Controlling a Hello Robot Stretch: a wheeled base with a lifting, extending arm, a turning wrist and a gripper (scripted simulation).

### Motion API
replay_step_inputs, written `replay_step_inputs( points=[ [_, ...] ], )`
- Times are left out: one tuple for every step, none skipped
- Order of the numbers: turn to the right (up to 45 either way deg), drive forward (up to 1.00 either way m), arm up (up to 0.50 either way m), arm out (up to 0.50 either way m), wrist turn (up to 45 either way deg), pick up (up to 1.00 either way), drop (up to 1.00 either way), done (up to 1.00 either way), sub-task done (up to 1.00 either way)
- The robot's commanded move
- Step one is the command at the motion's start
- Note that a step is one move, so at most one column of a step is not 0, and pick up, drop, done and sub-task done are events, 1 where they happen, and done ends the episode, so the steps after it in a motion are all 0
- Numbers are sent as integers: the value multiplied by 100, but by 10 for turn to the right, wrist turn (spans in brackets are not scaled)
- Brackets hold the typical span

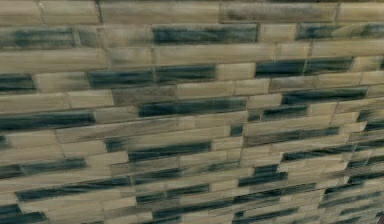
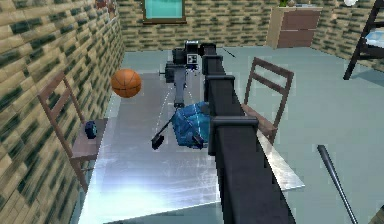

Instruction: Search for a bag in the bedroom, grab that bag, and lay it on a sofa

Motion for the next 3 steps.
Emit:
replay_step_inputs(
  points=[
    [0,0,0,0,450,0,0,0,0],
    [0,0,0,0,450,0,0,0,0],
    [0,0,0,0,450,0,0,0,0]
  ],
)
